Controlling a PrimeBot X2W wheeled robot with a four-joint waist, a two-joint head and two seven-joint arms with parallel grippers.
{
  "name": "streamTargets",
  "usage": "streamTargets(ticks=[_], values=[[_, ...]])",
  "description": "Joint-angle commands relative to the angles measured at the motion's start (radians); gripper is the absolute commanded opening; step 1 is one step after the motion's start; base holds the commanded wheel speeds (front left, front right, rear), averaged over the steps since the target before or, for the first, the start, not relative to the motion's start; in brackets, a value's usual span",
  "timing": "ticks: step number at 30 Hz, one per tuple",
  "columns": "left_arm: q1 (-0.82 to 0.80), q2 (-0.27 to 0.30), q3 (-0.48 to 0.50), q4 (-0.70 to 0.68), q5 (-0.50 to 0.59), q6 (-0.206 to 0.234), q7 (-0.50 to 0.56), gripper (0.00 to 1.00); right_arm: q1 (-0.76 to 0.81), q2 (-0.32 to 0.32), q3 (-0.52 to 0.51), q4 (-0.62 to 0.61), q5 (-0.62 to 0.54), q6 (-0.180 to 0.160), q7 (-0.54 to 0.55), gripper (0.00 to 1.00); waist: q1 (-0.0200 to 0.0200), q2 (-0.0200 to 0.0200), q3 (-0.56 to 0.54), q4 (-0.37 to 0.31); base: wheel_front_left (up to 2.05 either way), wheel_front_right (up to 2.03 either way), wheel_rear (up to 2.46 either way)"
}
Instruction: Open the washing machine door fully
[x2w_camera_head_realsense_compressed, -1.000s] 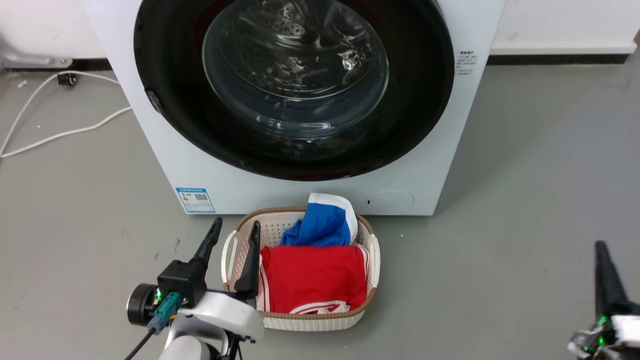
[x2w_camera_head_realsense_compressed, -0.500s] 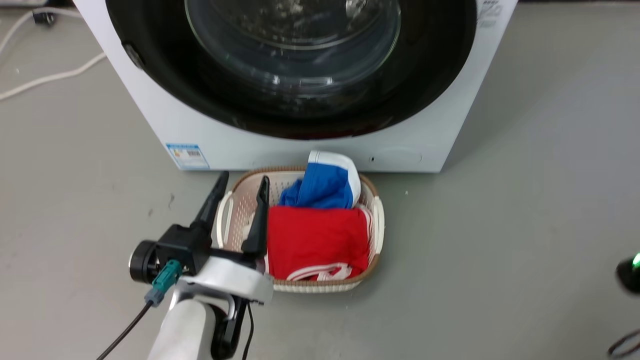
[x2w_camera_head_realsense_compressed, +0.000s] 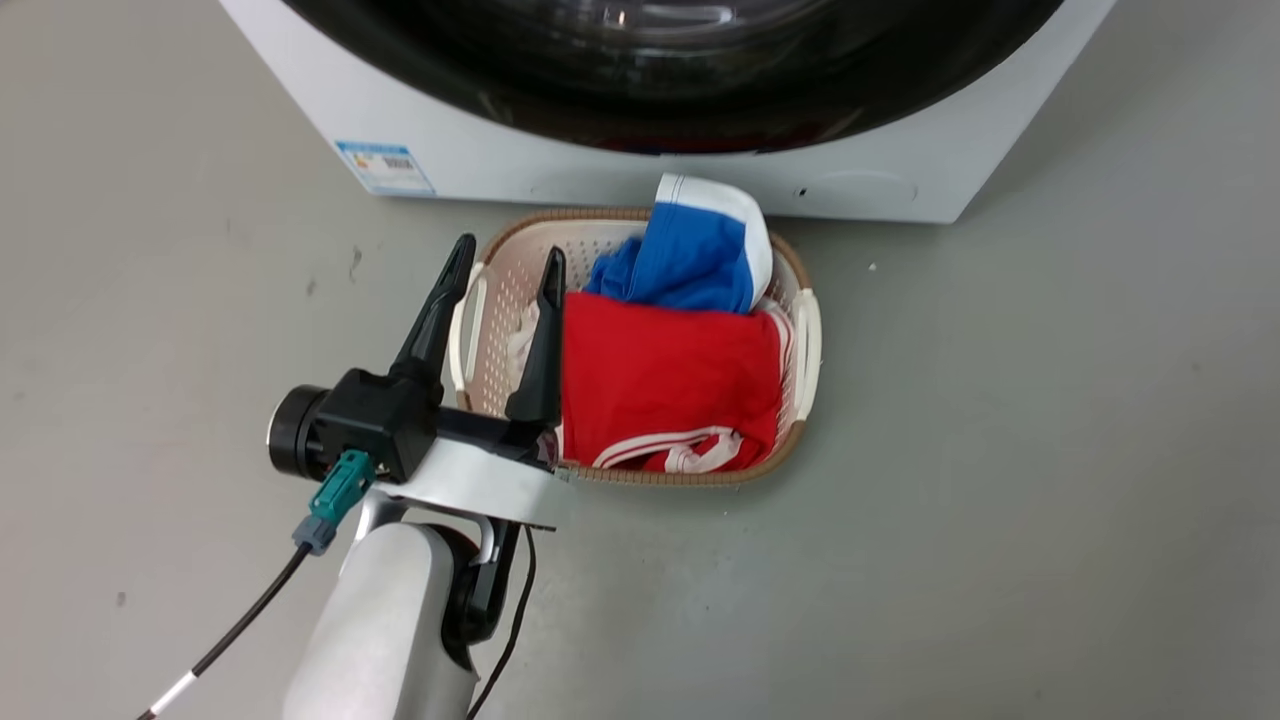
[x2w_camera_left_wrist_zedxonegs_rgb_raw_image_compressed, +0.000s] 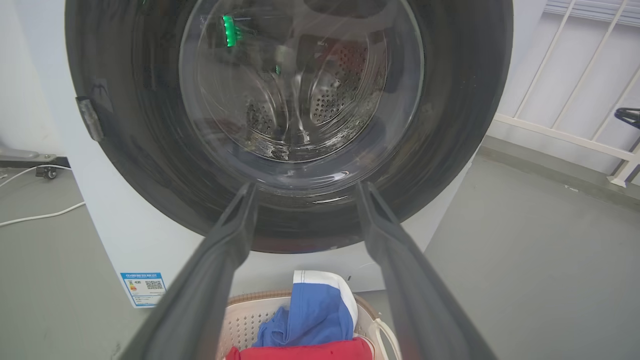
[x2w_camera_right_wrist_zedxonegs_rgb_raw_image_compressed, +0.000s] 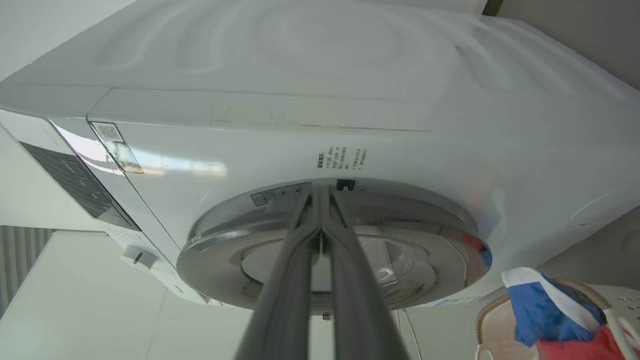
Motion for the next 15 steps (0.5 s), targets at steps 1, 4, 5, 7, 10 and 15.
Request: streamTargets(ticks=[1,4,5,7,10,15], values=[[-0.021,0.0,-0.004,-0.005,-0.002,0.004,-0.003,1.0,-0.052,-0.015,0.031,0.013,-0.001,0.0,0.013,0.0,-0.0002,-0.0001,0.03,0.013,0.0,0.0,0.0],[-0.036,0.0,-0.009,-0.007,0.007,0.0,-0.003,1.0,-0.142,-0.028,0.112,0.048,-0.009,0.0,0.029,0.0,-0.0002,-0.0001,0.053,0.018,0.0,0.0,0.0],[-0.04,0.0,-0.011,-0.009,0.006,0.0,-0.003,1.0,-0.17,-0.034,0.138,0.059,-0.013,0.0,0.036,0.0,-0.0002,-0.0001,0.06,0.019,0.0,0.0,0.0],[-0.048,0.0,-0.016,-0.011,0.008,0.003,-0.003,1.0,-0.229,-0.039,0.184,0.079,-0.015,0.0,0.051,0.0,-0.0002,-0.0001,0.073,0.023,0.0,0.0,0.0],[-0.061,0.0,-0.021,-0.019,0.0,0.005,-0.003,1.0,-0.311,-0.041,0.253,0.11,-0.025,0.0,0.066,0.0,-0.0002,-0.0001,0.093,0.028,0.0,0.0,0.0],[-0.077,0.0,-0.029,-0.025,0.0,0.004,-0.002,1.0,-0.442,-0.025,0.351,0.164,-0.043,0.0,0.082,0.0,-0.0002,-0.0001,0.123,0.036,0.0,0.0,0.0]])
